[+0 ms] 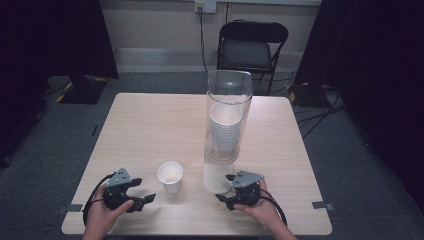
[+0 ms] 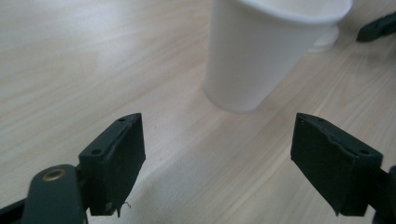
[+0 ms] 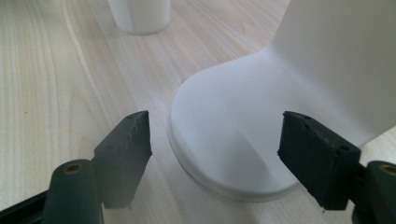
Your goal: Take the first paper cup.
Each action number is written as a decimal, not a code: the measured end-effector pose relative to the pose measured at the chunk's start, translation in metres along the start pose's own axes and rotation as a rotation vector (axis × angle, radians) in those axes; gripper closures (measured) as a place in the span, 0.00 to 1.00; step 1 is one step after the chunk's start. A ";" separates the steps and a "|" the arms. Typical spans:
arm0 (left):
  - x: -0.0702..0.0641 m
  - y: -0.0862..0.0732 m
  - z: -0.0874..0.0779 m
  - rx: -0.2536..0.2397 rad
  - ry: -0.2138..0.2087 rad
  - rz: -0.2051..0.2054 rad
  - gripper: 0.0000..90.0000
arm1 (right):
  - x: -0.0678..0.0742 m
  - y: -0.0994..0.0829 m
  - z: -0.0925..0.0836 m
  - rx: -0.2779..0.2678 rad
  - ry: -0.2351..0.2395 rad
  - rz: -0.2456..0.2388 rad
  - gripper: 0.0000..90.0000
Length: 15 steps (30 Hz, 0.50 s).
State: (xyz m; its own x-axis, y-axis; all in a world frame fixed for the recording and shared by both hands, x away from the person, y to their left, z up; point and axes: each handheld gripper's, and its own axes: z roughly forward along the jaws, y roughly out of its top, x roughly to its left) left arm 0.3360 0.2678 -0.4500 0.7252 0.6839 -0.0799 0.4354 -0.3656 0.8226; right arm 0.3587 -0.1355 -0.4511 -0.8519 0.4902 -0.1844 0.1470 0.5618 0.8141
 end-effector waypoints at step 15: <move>0.005 -0.019 0.010 0.058 -0.016 0.059 0.18 | -0.009 0.005 -0.003 -0.004 -0.040 0.023 0.27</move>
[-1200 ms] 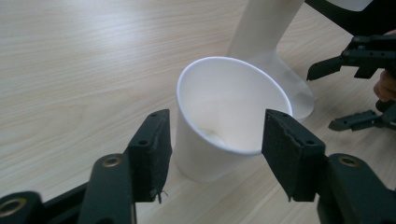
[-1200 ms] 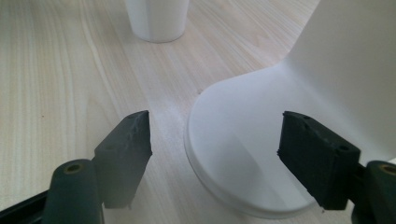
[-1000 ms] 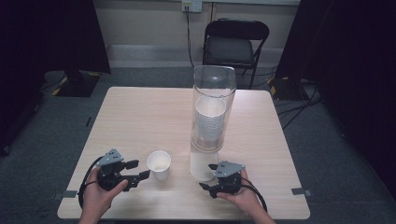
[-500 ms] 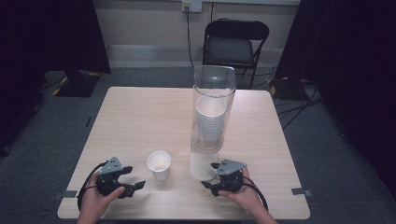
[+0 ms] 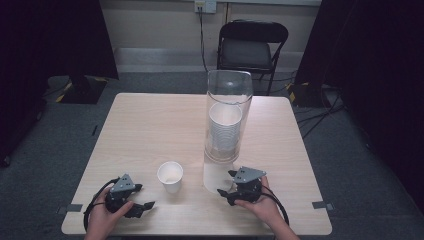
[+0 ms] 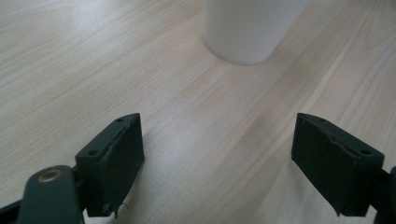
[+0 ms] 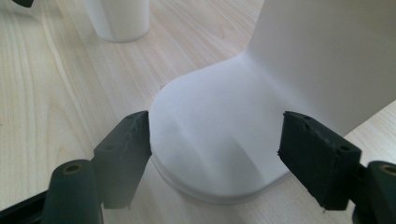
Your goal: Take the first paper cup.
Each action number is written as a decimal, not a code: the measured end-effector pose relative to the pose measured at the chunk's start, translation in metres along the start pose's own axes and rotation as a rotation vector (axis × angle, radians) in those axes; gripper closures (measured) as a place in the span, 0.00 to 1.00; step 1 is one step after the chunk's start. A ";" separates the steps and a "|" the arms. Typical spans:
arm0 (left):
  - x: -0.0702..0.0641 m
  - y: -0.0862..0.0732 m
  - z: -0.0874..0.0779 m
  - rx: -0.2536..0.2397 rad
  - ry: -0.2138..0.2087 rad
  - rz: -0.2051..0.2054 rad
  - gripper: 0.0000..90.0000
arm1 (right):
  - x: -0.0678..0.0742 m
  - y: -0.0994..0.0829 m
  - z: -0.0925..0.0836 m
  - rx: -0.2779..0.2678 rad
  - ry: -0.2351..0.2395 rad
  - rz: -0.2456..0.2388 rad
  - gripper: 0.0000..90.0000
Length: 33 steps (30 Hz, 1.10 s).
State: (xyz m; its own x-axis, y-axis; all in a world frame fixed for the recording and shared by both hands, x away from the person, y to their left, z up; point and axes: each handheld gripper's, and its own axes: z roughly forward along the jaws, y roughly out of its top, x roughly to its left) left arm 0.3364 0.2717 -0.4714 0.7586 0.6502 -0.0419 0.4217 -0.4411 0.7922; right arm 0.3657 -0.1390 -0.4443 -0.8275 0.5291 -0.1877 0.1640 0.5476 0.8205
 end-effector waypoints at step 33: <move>-0.010 -0.003 0.005 0.000 0.073 0.062 0.17 | -0.013 0.014 -0.012 -0.054 -0.050 0.064 0.27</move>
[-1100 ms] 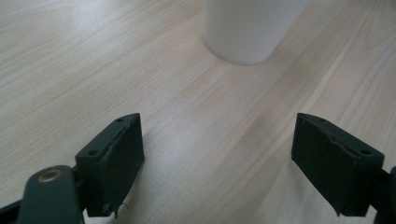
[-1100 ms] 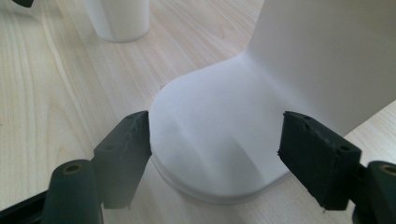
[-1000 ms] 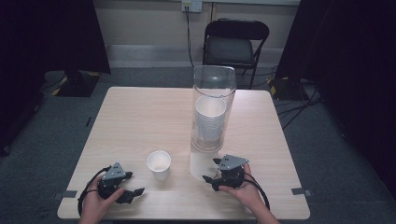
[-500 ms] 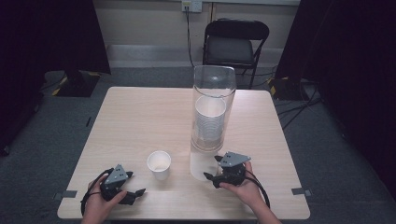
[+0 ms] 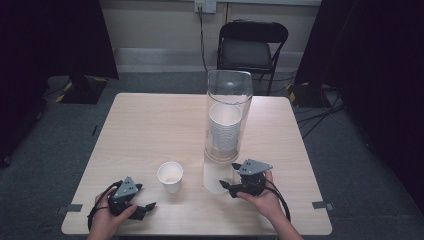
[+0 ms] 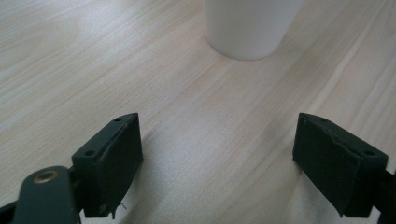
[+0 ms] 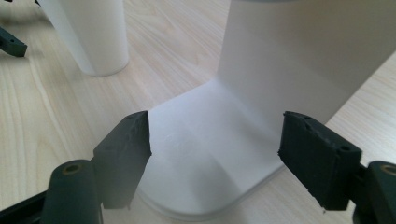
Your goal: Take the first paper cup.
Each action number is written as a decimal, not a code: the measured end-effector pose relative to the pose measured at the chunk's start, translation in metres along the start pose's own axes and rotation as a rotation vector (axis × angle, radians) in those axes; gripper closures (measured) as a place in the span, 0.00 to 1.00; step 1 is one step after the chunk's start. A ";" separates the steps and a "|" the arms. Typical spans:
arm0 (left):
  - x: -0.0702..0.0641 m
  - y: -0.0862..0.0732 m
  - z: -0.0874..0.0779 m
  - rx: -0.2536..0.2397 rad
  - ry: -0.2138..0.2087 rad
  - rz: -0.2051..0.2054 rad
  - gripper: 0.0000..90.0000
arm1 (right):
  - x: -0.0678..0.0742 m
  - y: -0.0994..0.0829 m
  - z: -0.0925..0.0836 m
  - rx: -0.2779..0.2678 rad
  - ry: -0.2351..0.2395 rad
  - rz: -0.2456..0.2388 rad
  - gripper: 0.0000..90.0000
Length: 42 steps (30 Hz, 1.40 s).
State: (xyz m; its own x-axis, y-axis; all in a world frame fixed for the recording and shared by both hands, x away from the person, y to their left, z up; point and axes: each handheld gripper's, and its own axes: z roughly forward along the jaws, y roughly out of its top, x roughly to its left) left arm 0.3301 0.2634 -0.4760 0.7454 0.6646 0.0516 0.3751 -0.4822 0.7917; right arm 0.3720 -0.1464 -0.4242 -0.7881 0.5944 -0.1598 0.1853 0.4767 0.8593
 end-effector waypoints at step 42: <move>0.000 0.000 0.000 -0.001 0.000 0.000 0.17 | -0.005 0.036 -0.004 -0.200 -0.011 0.081 0.41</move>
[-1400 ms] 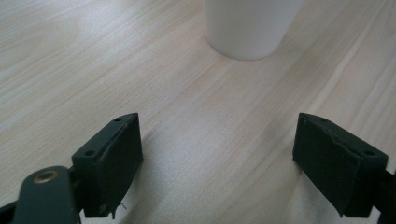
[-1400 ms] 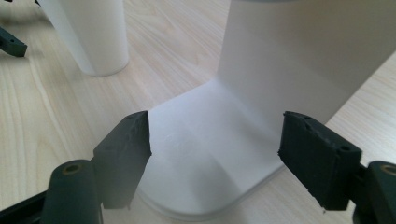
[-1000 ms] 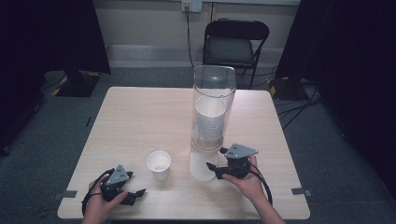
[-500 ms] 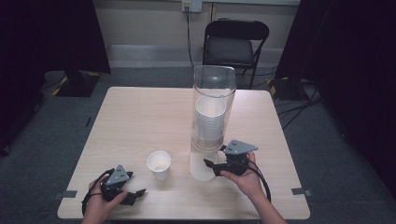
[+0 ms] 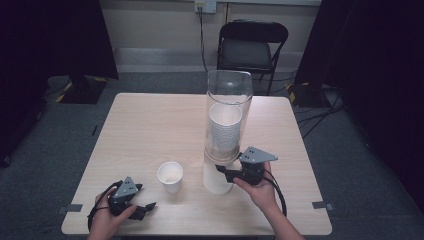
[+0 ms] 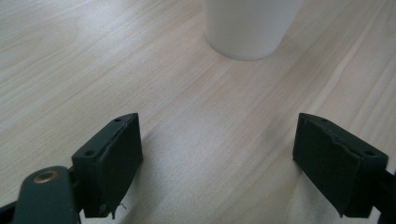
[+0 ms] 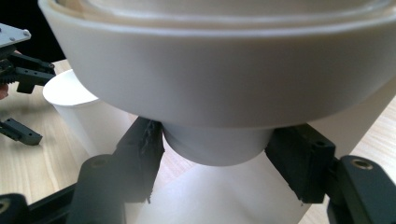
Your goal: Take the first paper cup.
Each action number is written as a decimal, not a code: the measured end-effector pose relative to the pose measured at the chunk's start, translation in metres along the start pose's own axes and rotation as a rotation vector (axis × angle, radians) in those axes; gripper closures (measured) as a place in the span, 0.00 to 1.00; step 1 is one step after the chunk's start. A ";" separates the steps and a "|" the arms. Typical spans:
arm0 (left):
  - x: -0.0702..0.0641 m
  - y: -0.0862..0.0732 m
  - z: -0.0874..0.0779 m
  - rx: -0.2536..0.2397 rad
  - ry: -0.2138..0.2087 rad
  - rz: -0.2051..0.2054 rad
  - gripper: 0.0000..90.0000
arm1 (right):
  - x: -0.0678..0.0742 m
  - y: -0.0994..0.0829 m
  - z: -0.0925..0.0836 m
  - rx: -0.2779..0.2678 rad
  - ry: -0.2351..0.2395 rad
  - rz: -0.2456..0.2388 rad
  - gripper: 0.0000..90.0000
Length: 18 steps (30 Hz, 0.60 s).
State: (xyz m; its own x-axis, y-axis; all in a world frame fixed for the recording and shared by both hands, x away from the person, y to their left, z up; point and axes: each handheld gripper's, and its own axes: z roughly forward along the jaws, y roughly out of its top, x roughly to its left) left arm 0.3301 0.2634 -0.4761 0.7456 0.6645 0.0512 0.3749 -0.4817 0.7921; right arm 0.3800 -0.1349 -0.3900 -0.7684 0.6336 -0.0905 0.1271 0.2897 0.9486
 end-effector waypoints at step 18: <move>0.000 0.000 0.000 0.000 0.000 0.000 0.17 | -0.006 -0.015 -0.003 -0.013 0.042 0.064 0.31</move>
State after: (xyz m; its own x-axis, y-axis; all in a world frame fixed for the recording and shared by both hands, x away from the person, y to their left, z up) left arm 0.3301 0.2634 -0.4761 0.7455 0.6646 0.0512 0.3747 -0.4814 0.7924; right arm 0.3803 -0.1454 -0.4028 -0.7845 0.6198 -0.0168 0.1693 0.2401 0.9559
